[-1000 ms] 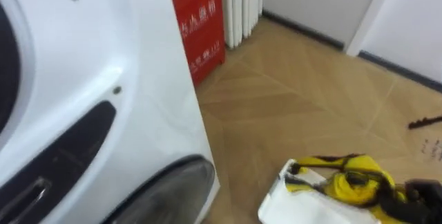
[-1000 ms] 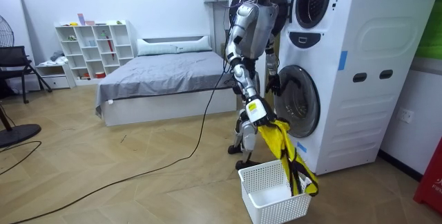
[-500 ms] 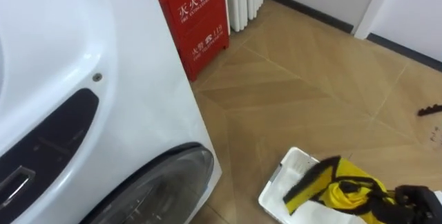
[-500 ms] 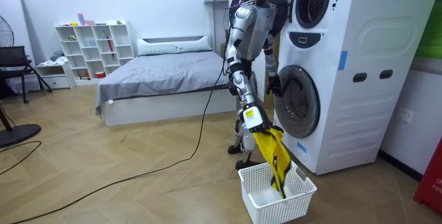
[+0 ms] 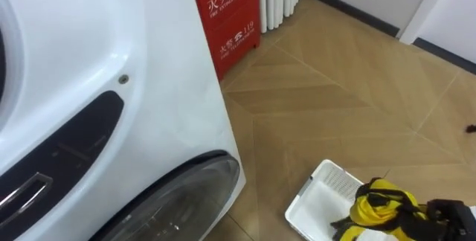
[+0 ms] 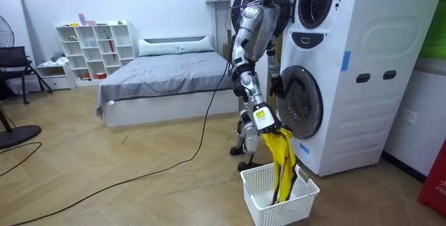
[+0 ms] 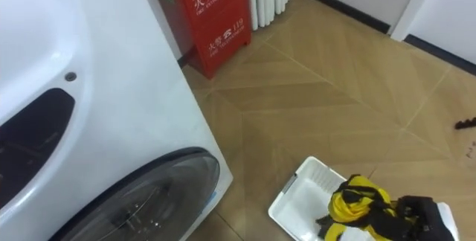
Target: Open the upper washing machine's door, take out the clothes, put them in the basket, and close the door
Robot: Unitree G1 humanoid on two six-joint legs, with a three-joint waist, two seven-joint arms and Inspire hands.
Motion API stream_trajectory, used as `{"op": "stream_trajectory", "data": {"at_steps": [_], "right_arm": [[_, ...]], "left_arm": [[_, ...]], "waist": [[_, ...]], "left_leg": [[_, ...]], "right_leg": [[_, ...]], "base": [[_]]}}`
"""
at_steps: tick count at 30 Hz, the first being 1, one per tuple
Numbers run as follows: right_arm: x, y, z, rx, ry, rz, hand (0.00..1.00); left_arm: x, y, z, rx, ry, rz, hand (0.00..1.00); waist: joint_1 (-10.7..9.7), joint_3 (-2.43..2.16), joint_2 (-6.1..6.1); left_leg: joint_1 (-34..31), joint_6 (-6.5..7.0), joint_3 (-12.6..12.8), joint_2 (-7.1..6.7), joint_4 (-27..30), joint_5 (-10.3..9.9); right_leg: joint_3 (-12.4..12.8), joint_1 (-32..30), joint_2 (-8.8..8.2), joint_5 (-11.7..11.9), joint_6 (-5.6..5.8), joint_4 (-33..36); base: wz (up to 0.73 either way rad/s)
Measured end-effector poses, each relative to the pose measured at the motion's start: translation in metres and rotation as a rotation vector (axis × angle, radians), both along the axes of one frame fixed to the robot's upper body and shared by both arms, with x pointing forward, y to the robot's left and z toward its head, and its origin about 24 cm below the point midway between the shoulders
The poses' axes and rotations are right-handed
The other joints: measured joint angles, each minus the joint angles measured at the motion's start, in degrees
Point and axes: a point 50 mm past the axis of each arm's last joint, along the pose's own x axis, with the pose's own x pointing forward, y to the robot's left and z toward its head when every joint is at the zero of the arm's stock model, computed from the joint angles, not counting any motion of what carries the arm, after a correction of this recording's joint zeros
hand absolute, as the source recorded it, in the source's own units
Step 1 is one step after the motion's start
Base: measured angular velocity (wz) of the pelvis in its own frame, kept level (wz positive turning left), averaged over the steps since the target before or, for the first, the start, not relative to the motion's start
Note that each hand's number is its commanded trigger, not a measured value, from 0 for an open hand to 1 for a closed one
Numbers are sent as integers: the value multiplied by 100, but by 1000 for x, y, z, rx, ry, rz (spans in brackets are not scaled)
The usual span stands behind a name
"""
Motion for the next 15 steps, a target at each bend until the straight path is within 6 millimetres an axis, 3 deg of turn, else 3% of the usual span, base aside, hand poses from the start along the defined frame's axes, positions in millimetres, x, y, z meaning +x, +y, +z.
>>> {"op": "stream_trajectory", "data": {"at_steps": [15], "right_arm": [[-14,2,-13,24,41,-16,0]], "left_arm": [[-2,0,-1,4,0,-19,0]], "waist": [[-14,5,-12]], "left_leg": [[83,10,-230,-19,-125,45]], "right_leg": [[-303,212,-103,5,-8,-199]], "base": [[8]]}}
